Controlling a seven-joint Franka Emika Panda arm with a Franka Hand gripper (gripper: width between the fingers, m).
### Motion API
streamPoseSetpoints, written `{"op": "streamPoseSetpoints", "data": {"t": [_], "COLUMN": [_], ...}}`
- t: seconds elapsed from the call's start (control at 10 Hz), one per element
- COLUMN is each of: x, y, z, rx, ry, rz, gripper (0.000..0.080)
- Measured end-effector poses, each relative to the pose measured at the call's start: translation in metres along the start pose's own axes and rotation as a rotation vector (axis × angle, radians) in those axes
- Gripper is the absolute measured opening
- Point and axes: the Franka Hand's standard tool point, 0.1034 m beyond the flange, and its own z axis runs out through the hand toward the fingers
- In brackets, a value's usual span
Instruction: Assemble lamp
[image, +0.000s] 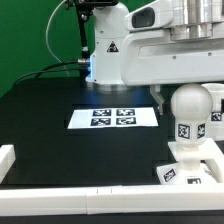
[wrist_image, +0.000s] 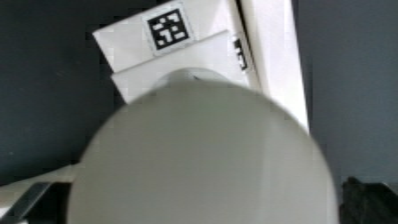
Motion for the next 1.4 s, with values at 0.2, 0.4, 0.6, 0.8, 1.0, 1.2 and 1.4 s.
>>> {"op": "streamPoseSetpoints", "data": {"t": [0.2,0.4,0.6,0.8,1.0,1.2,1.4], "x": [-0.0022,-0.0011,-0.0008,-0.0008,0.0024,0.0002,-0.0004], "y": [-0.0024,-0.002,-0.0018,-0.0018,-0.0002,-0.0034,-0.0034], "z": [-0.004,-0.0042,-0.0043,-0.0043,-0.0037,-0.0031,-0.0028], "rx": [0.003,0.004,0.004,0.004,0.003,0.005,0.025], "ry": [-0.001,0.0,0.002,0.001,0.004,0.0,-0.019], "rz": [-0.003,-0.001,-0.001,0.007,0.11,0.434,0.767], "gripper": [0.0698,0.0672,0.0571,0.0572,0.0572,0.0572,0.0574]}}
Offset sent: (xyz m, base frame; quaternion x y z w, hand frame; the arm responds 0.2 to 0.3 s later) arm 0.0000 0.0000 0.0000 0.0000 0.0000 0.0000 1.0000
